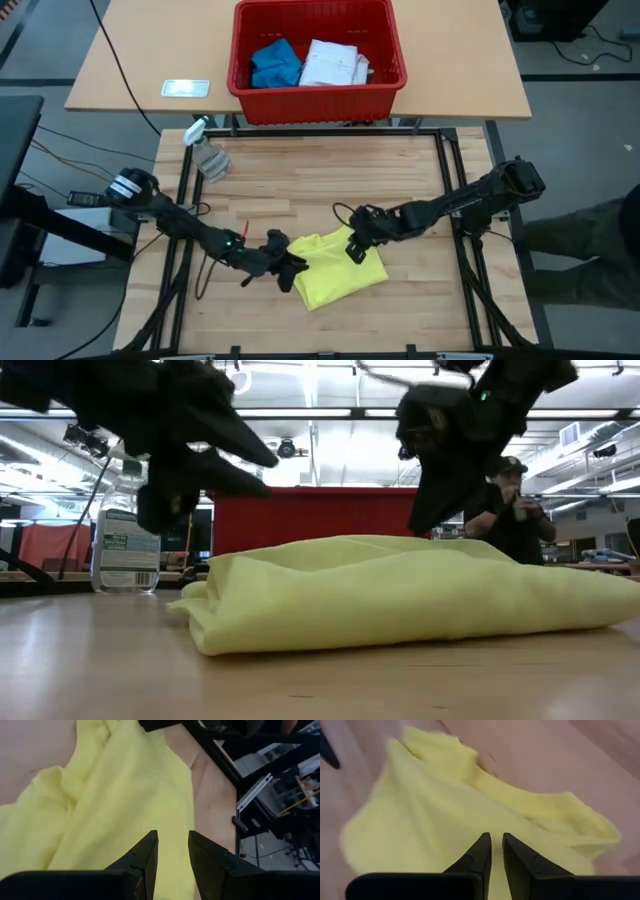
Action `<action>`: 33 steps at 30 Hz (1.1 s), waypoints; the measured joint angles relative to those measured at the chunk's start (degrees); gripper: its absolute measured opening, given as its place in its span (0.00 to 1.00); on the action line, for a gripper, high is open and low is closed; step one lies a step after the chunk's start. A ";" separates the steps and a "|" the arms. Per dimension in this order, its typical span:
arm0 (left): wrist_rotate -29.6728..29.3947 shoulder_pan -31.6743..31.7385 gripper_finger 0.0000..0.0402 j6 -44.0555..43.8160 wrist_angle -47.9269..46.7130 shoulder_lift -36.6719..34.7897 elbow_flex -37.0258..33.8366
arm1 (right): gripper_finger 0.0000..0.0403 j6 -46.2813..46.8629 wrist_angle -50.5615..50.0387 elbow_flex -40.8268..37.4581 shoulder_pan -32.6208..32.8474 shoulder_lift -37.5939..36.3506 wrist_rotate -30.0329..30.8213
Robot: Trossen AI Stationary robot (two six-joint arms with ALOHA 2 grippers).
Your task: Fold Laundry from Bin
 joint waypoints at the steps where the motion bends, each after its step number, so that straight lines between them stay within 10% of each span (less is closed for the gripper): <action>1: 0.24 0.27 0.28 0.00 0.36 0.65 0.00 | 0.14 -0.71 -0.59 -0.02 -0.57 -0.10 -1.78; 8: 1.86 -0.72 0.28 -4.21 1.10 5.46 0.07 | 0.14 -2.32 -6.43 0.00 -0.10 -4.69 -12.92; 33: 8.63 0.29 0.28 -10.23 -6.13 4.89 0.00 | 0.04 -22.35 -0.74 -0.27 -19.70 0.53 -12.96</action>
